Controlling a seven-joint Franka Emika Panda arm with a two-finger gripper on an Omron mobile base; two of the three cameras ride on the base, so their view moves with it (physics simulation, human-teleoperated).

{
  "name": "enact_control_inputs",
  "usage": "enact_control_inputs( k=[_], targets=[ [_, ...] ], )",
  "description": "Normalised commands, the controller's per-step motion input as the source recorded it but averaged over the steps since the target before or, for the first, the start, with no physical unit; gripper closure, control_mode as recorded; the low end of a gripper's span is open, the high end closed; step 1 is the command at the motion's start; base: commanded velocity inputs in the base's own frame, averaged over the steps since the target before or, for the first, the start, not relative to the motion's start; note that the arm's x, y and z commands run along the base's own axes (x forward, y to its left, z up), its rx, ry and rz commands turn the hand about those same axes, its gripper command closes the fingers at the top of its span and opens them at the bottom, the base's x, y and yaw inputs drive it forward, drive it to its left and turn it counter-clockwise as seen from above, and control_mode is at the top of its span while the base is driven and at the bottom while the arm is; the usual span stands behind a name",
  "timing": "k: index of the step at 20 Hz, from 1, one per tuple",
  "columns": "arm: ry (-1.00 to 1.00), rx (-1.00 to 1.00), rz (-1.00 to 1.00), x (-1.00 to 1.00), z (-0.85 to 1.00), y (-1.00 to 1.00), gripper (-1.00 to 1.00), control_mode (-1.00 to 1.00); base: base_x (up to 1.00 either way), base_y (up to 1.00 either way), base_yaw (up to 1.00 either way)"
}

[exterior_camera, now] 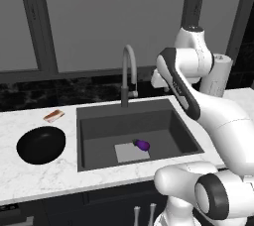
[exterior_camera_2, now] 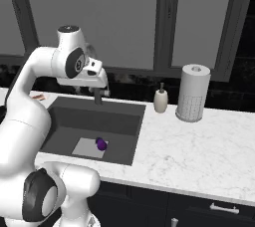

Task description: Pick the eggplant from the sink and place it in the bowl. Then pick the bowl and place it in the microwave. Then close the microwave door and press the start button.

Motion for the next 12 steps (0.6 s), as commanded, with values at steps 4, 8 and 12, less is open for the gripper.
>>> enact_control_inputs(
  k=[4, 8, 12],
  targets=[
    [-0.04, 0.0, 0.02, -0.49, 0.0, 0.03, -1.0, -1.0, 0.0, 0.0, 0.0],
    [0.0, -0.03, 0.11, -0.96, -0.12, 0.19, -1.0, -1.0, 0.0, 0.0, 0.0],
    [0.0, 0.0, 0.15, -0.62, -0.46, 0.17, -1.0, -1.0, 0.0, 0.0, 0.0]
  ],
)
